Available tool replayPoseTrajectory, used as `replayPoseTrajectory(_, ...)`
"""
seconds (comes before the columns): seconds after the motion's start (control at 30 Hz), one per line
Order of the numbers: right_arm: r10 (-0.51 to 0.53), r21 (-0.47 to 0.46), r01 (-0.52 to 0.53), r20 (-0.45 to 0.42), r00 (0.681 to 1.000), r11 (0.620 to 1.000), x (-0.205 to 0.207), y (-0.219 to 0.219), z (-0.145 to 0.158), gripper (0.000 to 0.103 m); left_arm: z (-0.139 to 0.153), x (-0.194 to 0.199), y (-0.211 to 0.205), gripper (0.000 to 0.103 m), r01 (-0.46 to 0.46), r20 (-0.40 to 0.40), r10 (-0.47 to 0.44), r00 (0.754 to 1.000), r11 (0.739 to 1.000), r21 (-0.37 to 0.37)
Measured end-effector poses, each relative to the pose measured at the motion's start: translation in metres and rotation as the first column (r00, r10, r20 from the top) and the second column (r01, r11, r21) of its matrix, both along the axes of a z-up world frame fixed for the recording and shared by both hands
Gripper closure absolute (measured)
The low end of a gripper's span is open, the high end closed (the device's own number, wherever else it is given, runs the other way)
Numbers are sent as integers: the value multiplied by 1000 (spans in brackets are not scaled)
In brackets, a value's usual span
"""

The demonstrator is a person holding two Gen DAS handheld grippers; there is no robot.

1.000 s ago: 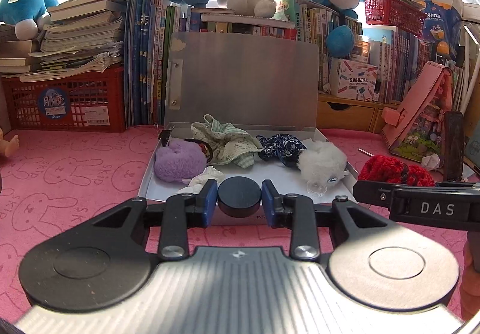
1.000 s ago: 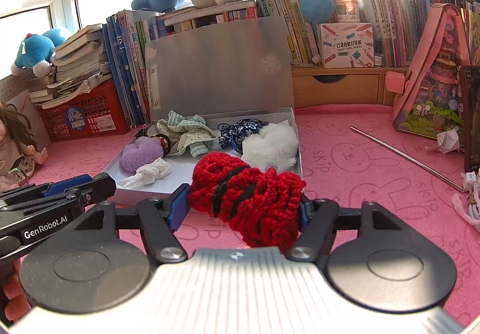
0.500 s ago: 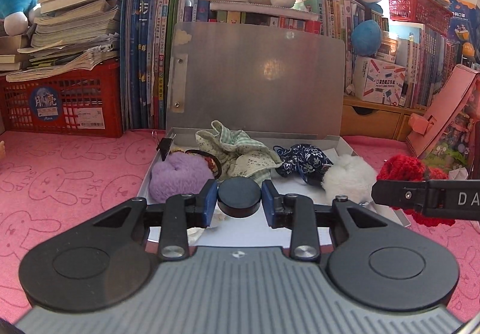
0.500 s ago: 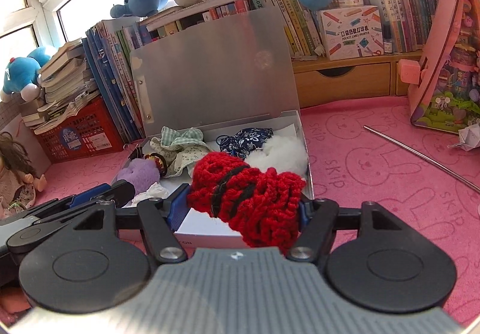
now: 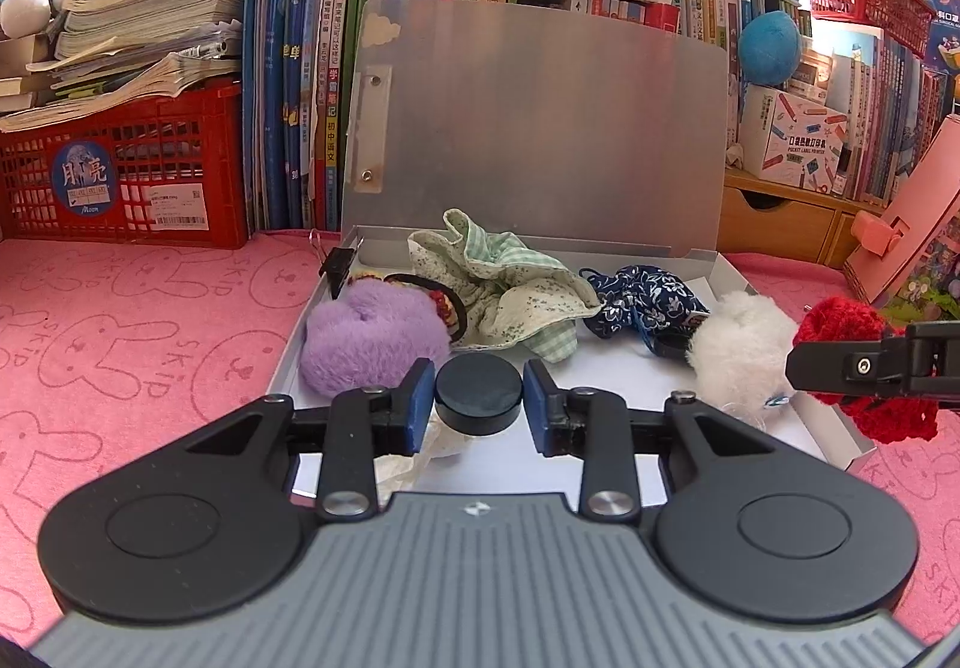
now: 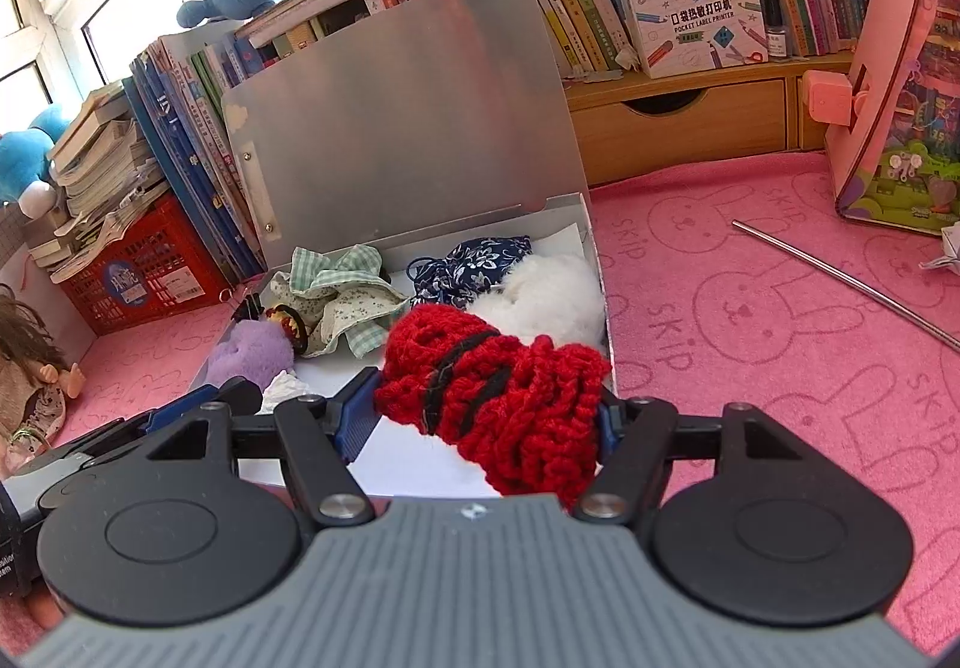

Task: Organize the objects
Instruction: 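Carry the black lid and red knitted roll over the silver box with both grippers, then open both grippers to release the lid and knitted roll into the box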

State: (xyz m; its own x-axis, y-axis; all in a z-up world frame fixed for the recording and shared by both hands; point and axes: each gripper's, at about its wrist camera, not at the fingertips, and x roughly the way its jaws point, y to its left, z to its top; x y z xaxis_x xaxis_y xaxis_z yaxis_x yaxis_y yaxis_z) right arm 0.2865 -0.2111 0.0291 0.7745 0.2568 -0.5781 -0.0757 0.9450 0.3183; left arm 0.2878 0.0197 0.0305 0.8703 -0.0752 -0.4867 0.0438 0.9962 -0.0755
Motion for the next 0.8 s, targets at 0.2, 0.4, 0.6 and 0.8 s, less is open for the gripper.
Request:
replayPoseTrajectory(0.2,21,-8,-21,-5,1000,1000,8,13,-4,34,-3,6,-2,66,4,4,-4,1000,1000,10)
replayPoseTrajectory(0.4,41,-11,-41,-5,999,999,14,24,-8,34,-9,11,0,66,1,0,-1,1000,1000,17)
replayPoseTrajectory(0.6,50,-17,-51,-6,999,999,19,30,-12,34,-15,15,4,66,-9,-5,9,1000,1000,18)
replayPoseTrajectory(0.8,55,-16,-55,-13,998,998,22,34,-17,33,-18,17,5,66,-11,-7,11,1000,1000,25)
